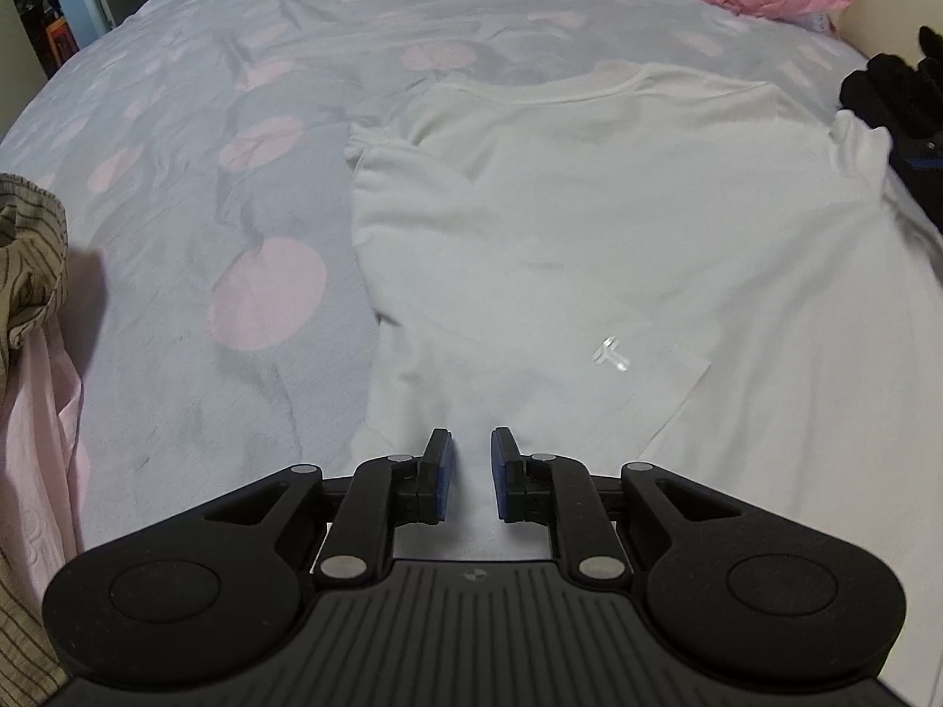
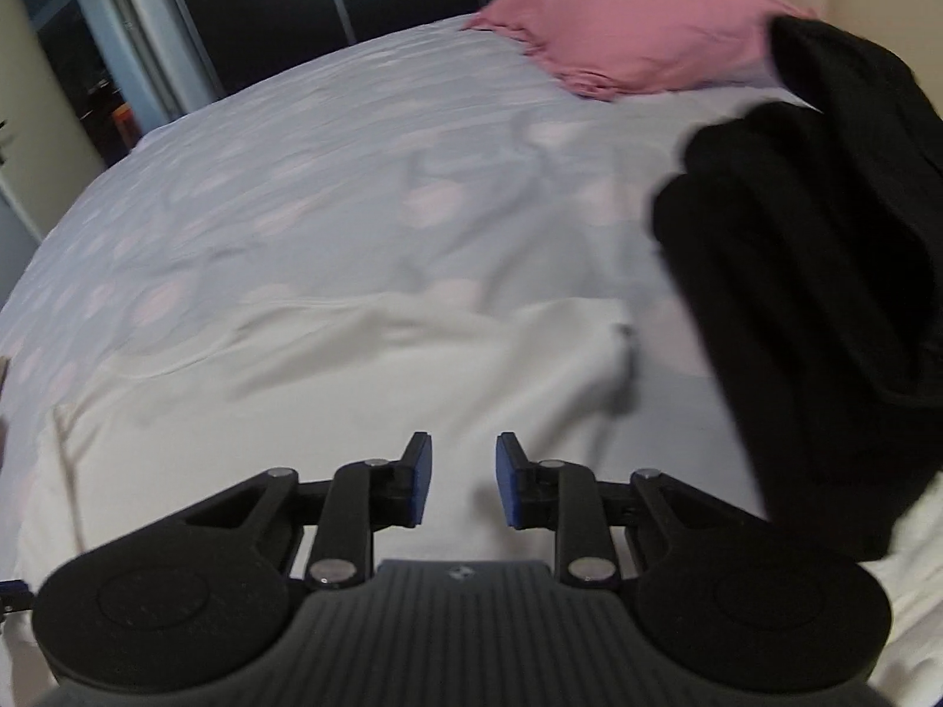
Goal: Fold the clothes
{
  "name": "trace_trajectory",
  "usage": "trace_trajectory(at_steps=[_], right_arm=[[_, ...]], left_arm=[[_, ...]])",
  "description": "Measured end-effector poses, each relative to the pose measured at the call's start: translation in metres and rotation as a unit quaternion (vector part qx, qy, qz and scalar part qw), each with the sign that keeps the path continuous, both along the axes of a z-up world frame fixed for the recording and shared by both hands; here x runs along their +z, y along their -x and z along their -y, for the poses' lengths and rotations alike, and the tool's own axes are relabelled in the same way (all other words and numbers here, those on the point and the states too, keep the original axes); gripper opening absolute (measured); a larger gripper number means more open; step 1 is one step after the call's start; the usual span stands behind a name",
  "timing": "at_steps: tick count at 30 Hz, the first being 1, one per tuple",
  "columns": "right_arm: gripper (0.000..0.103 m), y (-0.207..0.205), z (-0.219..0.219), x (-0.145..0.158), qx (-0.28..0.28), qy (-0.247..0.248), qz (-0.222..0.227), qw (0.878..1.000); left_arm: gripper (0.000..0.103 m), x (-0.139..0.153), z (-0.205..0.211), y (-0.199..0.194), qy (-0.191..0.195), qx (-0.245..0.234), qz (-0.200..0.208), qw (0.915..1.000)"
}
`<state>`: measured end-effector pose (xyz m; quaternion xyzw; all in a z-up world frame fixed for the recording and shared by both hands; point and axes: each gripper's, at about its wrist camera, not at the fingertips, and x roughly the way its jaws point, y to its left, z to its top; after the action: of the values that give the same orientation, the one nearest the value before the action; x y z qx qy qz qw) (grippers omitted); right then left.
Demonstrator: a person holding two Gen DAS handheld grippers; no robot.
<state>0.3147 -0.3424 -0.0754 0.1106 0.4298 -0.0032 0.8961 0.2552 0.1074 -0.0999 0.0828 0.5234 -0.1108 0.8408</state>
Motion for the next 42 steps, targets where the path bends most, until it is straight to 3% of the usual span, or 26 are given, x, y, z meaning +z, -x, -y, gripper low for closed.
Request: trace_trajectory(at_steps=[6, 14, 17, 21, 24, 26, 29, 33, 36, 42], right_arm=[[0.028, -0.006, 0.026, -0.025, -0.042, -0.002, -0.018, 0.999], [0.027, -0.021, 0.041, -0.053, -0.119, -0.079, -0.021, 0.99], [0.006, -0.022, 0.04, -0.051, -0.129, -0.088, -0.006, 0.988], [0.004, -0.018, 0.024, -0.028, -0.077, -0.064, 0.034, 0.994], [0.004, -0.01, 0.005, -0.008, -0.006, -0.036, 0.06, 0.998], [0.004, -0.002, -0.013, 0.002, 0.057, 0.009, 0.077, 0.995], [0.004, 0.016, -0.044, 0.004, 0.172, 0.091, 0.087, 0.977], [0.005, 0.045, -0.075, -0.012, 0.301, 0.149, 0.054, 0.94], [0.007, 0.055, -0.078, -0.015, 0.321, 0.147, 0.043, 0.934], [0.016, 0.046, -0.053, -0.009, 0.291, 0.108, 0.05, 0.949]], left_arm=[[0.013, -0.006, 0.001, 0.001, -0.005, -0.001, 0.002, 1.0], [0.013, -0.007, -0.005, 0.003, 0.007, -0.004, 0.006, 0.9999], [0.013, -0.007, -0.006, 0.004, 0.01, -0.007, 0.008, 0.9999], [0.013, -0.007, -0.007, 0.004, 0.01, -0.009, 0.008, 0.9999], [0.013, -0.008, -0.005, 0.004, 0.006, -0.012, 0.008, 0.9999], [0.013, -0.007, -0.005, 0.004, 0.006, -0.012, 0.008, 0.9999], [0.013, -0.008, -0.004, 0.004, 0.004, -0.013, 0.01, 0.9999], [0.013, -0.009, -0.003, 0.005, 0.0, -0.015, 0.014, 0.9998], [0.013, -0.009, -0.002, 0.005, -0.001, -0.014, 0.013, 0.9998], [0.013, -0.01, -0.002, 0.005, -0.002, -0.015, 0.014, 0.9998]])
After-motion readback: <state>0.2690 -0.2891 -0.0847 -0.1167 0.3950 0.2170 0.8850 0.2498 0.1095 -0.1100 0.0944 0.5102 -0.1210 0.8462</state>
